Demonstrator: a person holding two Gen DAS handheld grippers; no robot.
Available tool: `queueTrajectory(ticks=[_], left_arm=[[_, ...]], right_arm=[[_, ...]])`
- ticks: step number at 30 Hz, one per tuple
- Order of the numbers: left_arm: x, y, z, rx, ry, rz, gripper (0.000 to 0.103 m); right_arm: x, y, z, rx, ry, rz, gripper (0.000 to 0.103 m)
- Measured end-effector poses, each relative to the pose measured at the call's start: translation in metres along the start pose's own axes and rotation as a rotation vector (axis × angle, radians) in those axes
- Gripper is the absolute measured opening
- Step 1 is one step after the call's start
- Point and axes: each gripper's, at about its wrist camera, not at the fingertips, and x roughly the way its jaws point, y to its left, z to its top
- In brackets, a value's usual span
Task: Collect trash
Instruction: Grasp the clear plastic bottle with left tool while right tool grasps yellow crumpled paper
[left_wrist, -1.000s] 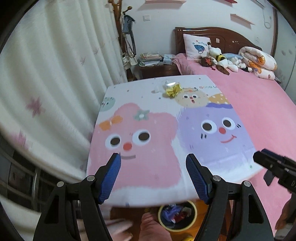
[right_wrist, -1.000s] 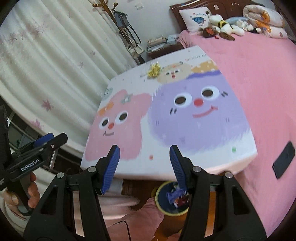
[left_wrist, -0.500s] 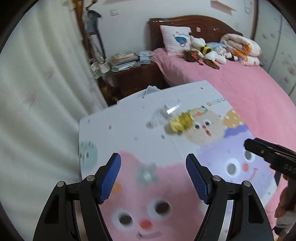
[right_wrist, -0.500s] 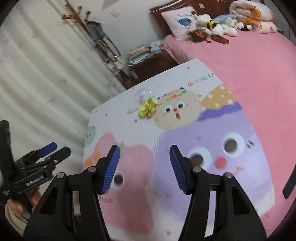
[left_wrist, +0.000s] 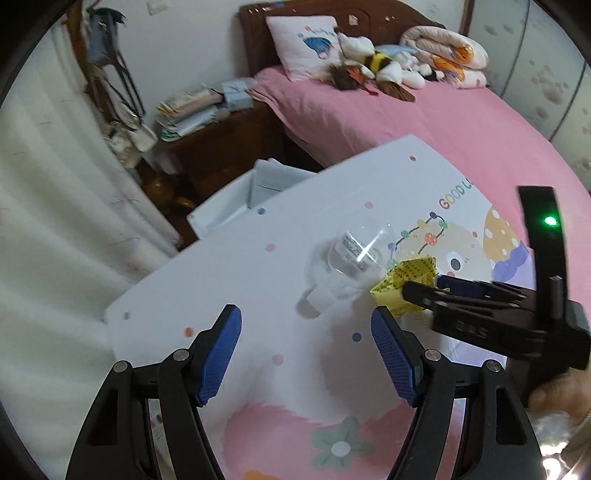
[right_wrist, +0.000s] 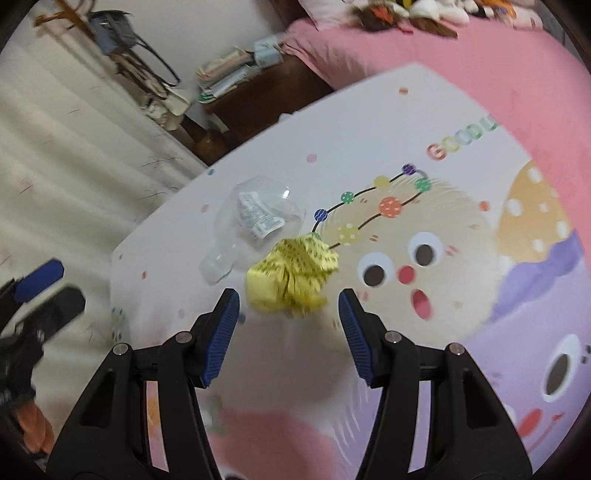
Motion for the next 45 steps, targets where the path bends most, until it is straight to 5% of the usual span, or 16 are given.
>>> queueTrajectory(ticks=[11,13,16,31,40,45], left_arm=[[0.071,0.0,0.019,-0.001,0.038,-0.104,0.074],[0.08,-0.002,0.023,-0.007,0.043,-0.122,0.075],[0.096,-0.009,0.034,-0.013,0.057,-0.141,0.075],[0.178,-0.044,0.066,-0.006,0.156,-0.212,0.072],[0.185,-0.074,0.051,0.0,0.173,-0.243,0.031],[0.162,-0.088,0.033,-0.009,0.147,-0.204,0.024]], right_arm=[[0.059,-0.009,0.016,0.027,-0.049,-0.008,0.052],[0.062,-0.01,0.017,0.02,-0.054,0.003,0.027],[0.063,-0.018,0.018,0.031,-0.062,0.029,0.021],[0.027,-0.079,0.017,0.127,-0.101,0.036,0.02],[0.017,-0.096,0.01,0.151,-0.1,0.056,0.02],[0.004,-0.095,-0.003,0.148,-0.1,0.086,0.02]])
